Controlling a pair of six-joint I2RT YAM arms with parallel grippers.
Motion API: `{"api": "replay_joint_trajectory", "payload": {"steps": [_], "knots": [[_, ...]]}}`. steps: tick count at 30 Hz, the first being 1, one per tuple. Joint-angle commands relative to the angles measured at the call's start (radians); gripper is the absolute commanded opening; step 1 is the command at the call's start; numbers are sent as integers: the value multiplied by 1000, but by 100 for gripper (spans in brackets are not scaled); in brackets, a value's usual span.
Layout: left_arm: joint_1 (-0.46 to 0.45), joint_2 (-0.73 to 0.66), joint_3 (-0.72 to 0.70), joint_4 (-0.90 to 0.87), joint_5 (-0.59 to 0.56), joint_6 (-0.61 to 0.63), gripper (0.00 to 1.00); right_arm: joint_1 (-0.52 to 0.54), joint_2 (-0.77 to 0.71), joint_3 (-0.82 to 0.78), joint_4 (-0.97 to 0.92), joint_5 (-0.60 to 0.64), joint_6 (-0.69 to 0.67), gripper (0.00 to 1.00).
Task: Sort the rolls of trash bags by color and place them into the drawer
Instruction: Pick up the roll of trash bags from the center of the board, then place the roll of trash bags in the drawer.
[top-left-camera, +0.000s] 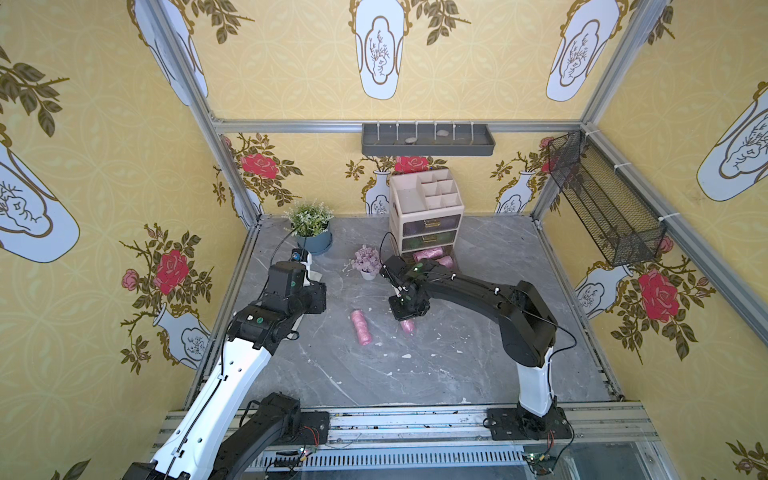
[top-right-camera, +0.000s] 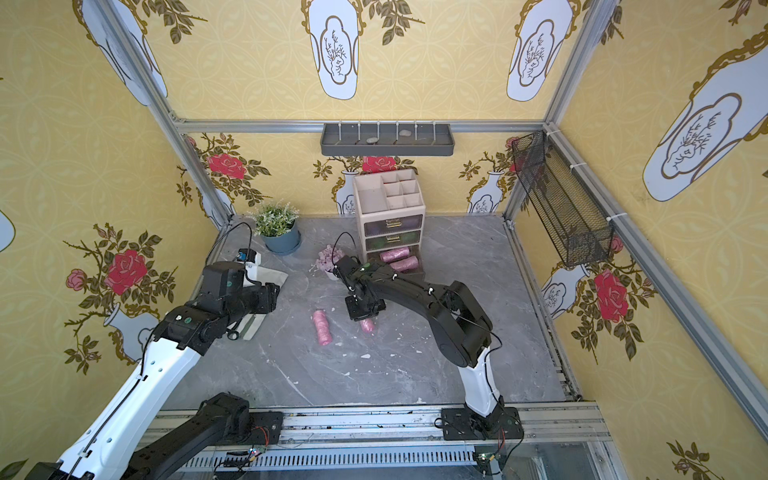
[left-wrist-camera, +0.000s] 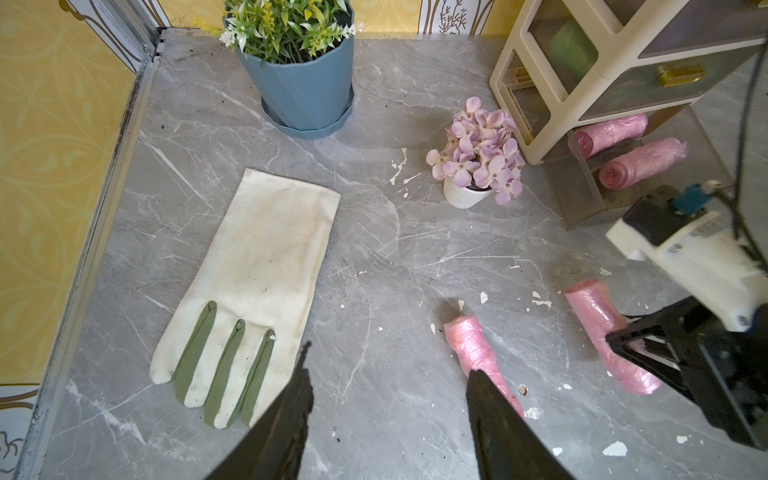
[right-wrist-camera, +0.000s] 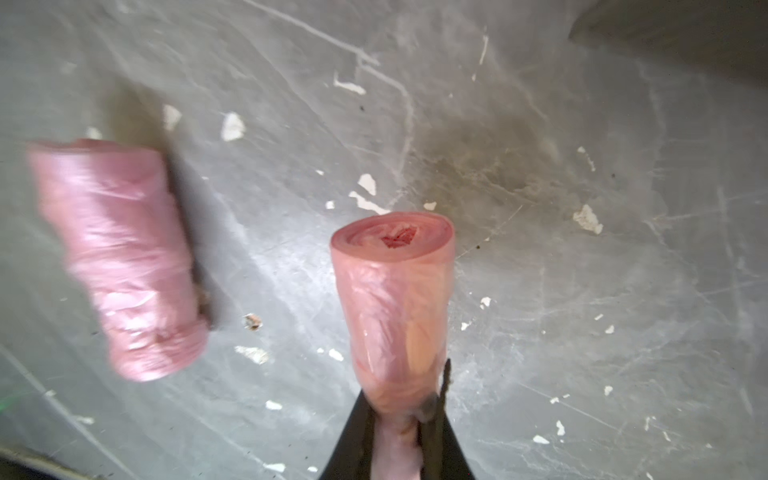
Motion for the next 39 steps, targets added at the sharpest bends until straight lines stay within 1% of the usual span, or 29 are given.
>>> {"api": "replay_joint_trajectory", "payload": {"steps": [1,7,12,18,23,31,35,39], "knots": [[1,2,-5,14,5,-1,61,4,-62,17,26,-20,22,18],[3,5,-4,15,7,-4,61,3,-226,62,45,27,88,16],[3,2,-5,15,9,-7,60,-32,-389,2,97,70,201,15],[4,2,-5,16,10,-9,60,-142,-601,-167,182,71,393,15],[4,1,-5,17,13,-11,60,-216,-755,-316,260,93,512,14],[9,14,-2,18,19,-14,60,-315,-868,-461,285,157,701,14],[10,14,-3,18,19,-15,60,-356,-890,-521,329,157,771,14],[11,16,-2,18,24,-16,60,-396,-881,-566,373,150,841,14]]}}
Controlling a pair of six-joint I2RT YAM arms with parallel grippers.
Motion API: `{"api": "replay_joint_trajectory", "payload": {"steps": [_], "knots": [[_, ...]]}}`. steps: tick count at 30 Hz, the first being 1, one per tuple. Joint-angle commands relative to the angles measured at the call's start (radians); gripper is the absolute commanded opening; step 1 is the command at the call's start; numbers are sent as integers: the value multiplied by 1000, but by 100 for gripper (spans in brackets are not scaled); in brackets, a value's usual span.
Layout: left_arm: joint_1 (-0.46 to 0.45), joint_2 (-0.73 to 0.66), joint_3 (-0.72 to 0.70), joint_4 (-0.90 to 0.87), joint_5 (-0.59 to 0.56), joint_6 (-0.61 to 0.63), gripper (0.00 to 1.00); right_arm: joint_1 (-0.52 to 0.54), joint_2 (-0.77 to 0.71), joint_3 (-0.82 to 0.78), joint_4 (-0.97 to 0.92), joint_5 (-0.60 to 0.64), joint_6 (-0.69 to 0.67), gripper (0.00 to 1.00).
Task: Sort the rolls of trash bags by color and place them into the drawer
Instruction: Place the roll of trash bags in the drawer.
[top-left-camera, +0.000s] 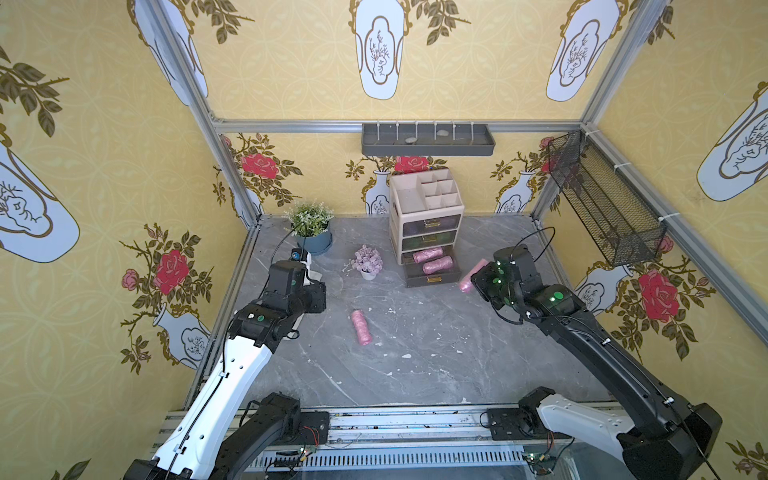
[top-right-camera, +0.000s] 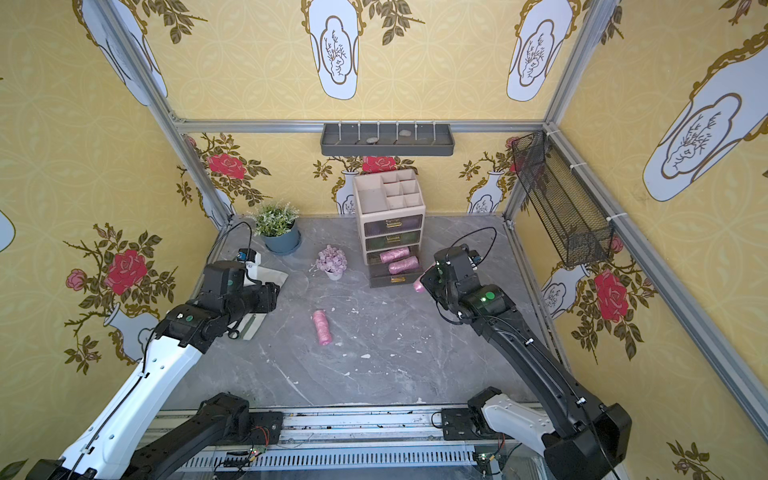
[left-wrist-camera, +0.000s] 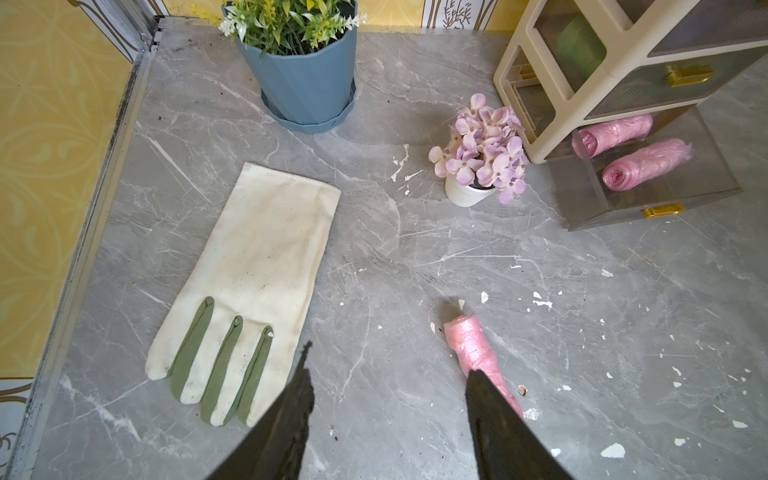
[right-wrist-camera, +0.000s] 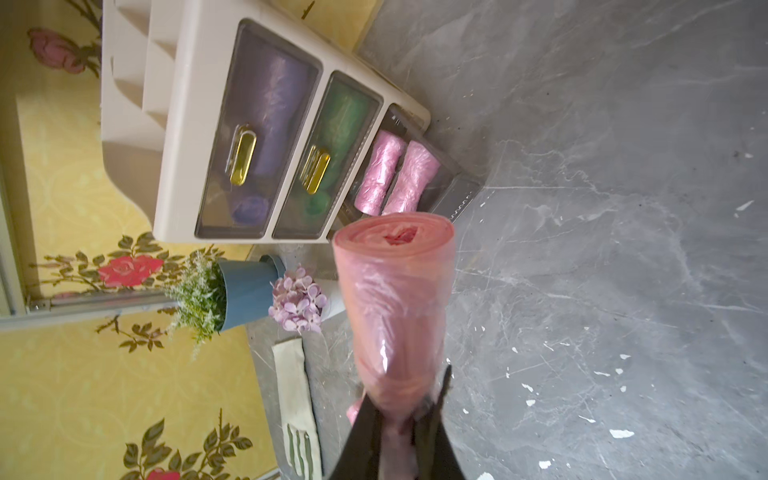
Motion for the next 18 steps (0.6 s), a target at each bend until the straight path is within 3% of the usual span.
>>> {"api": "replay_joint_trajectory", "payload": {"steps": [1,10,18], "knots": [[3,2,-2,17,14,-2,60,-27,9,-32,99,2,101,14],[3,-8,-5,18,12,1,60,-84,121,-116,281,-30,277,13],[2,-13,-7,20,16,4,61,-85,271,-85,405,-54,331,13]]}}
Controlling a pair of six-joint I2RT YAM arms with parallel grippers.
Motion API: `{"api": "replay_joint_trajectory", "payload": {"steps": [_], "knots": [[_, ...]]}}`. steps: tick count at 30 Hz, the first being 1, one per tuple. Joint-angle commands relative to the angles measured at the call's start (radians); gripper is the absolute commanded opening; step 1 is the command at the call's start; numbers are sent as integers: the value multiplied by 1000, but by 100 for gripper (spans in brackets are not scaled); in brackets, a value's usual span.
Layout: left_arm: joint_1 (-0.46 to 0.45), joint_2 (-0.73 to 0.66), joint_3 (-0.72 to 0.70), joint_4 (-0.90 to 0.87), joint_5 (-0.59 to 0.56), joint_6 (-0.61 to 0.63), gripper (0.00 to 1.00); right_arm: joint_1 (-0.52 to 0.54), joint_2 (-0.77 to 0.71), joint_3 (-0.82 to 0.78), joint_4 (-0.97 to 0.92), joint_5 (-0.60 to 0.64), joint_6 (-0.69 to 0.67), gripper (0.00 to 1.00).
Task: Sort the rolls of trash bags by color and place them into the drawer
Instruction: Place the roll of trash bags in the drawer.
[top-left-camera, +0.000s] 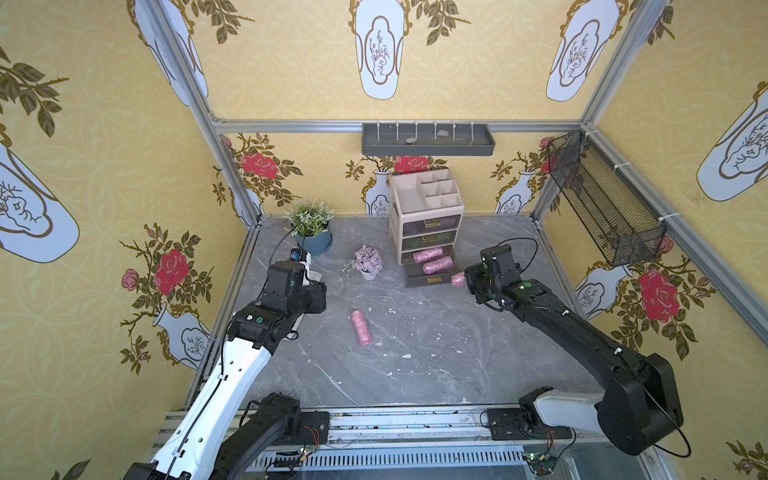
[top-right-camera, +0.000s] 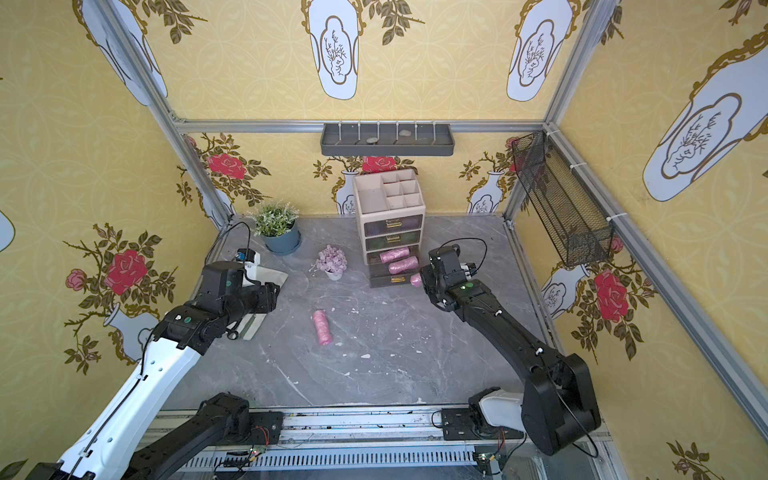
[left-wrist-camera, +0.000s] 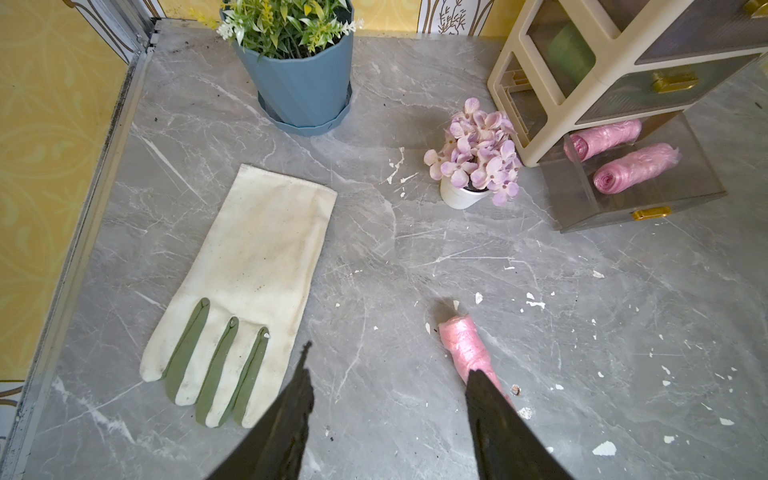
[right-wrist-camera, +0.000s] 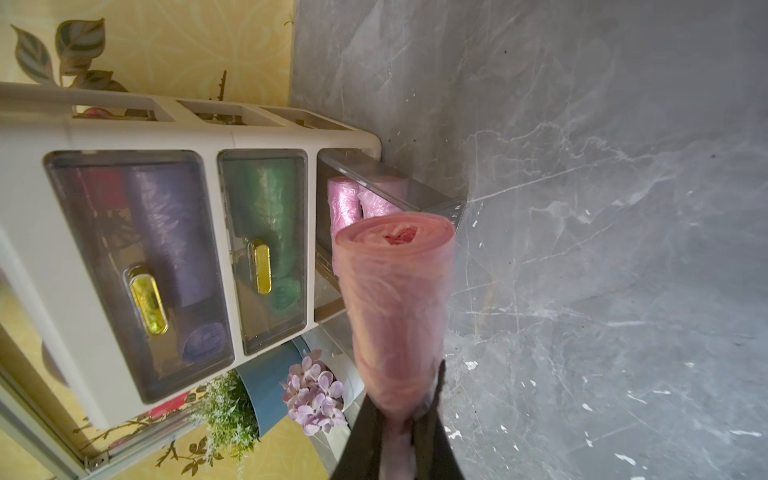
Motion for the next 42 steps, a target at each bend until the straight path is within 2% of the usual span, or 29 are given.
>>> {"api": "replay_joint_trajectory", "payload": {"steps": [1,14,19,27,31,42], "knots": [[2,-2,-7,19,6,9,61,0,54,28,111,-19,36,13],[3,-13,-10,19,3,10,61,5,375,233,269,-140,-29,15],[2,-15,-11,20,7,11,61,12,475,321,266,-151,-61,16],[1,-16,-11,19,6,12,61,8,570,386,263,-160,-86,17],[0,-16,-12,19,6,13,61,-2,613,414,246,-185,-109,21],[0,-13,-12,19,6,13,61,-22,661,395,272,-205,-108,22]]}}
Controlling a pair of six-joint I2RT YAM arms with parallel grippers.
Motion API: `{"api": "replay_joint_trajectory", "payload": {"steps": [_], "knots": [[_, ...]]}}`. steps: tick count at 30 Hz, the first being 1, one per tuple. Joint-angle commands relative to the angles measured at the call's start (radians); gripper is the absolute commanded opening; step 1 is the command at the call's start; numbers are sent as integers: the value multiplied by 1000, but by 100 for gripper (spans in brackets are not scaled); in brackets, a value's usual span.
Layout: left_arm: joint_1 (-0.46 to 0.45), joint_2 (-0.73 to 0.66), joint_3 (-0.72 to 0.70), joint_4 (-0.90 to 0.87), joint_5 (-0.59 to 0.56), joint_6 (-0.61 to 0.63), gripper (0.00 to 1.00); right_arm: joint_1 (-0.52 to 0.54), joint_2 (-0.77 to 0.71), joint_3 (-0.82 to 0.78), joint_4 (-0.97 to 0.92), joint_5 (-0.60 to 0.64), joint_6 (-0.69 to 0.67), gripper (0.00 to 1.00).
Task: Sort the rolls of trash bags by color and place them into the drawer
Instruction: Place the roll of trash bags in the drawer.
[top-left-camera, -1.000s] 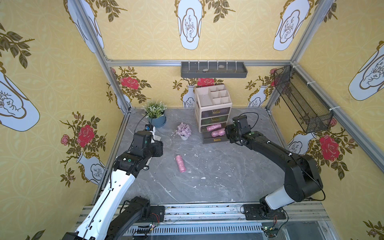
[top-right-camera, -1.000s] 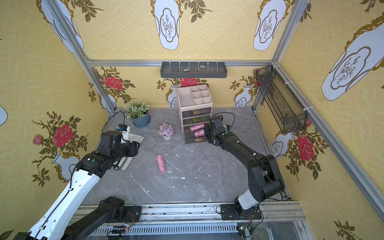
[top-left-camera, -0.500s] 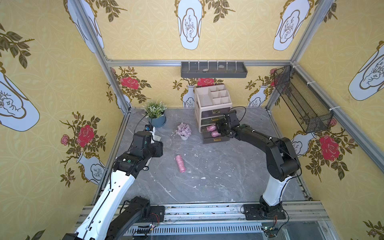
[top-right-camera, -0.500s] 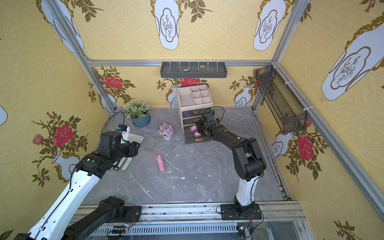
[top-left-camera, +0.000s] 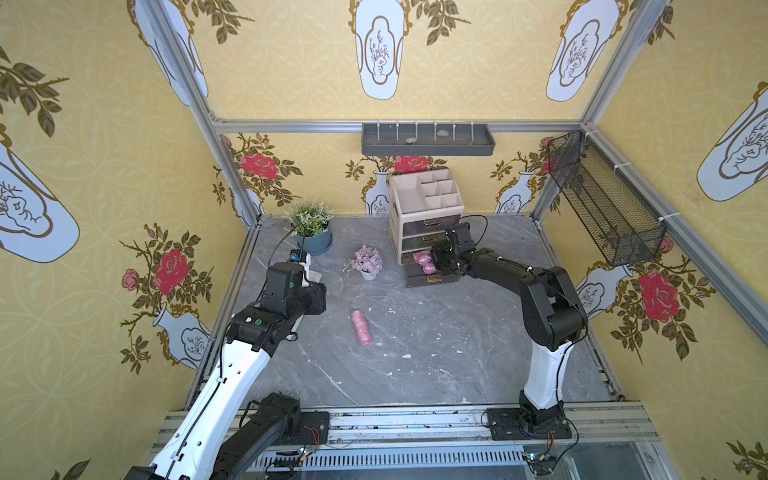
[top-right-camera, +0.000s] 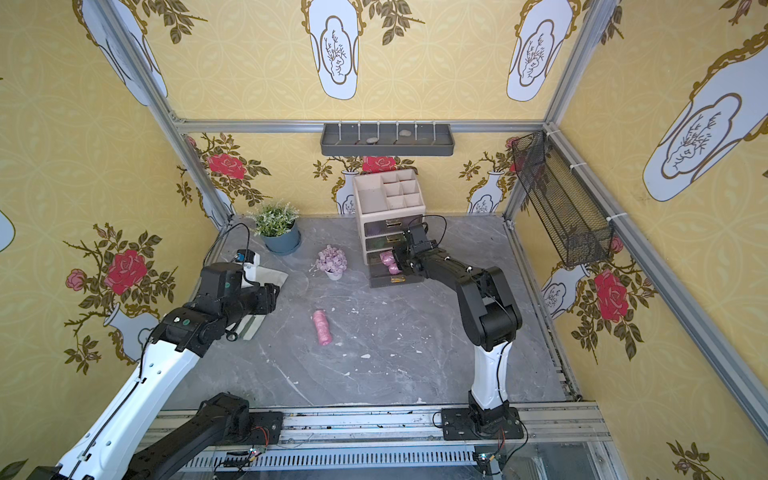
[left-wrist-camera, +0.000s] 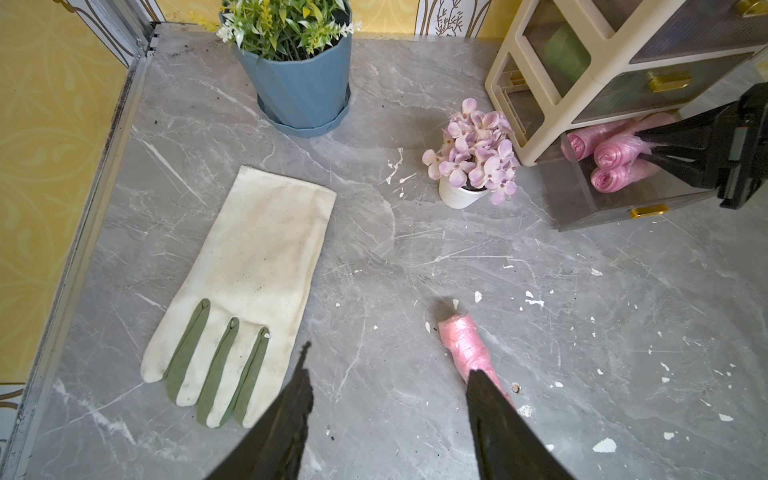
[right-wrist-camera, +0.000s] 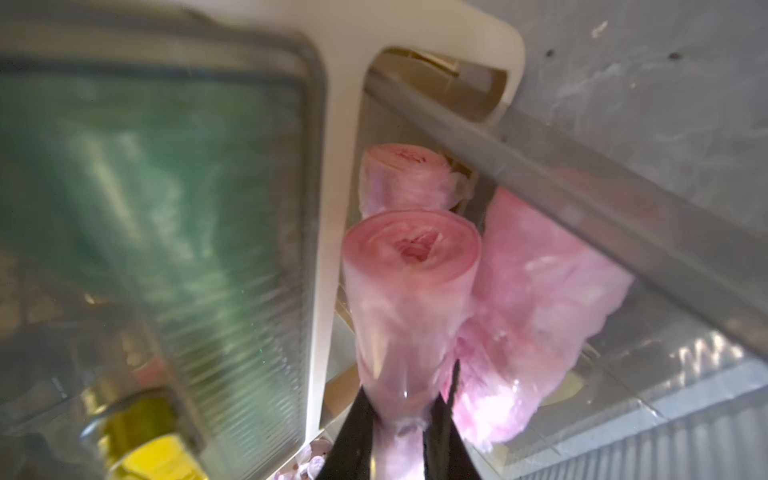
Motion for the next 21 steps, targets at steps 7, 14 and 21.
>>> {"api": "replay_joint_trajectory", "payload": {"steps": [7,14,21], "knots": [[0,2,-6,20,1,5,61,-15,32,-5,36,-30,-6,30],[1,2,-6,20,-1,5,61,-16,15,-6,39,-38,-16,38],[1,2,-6,18,-12,2,62,-14,-54,0,19,-41,-85,43]]}}
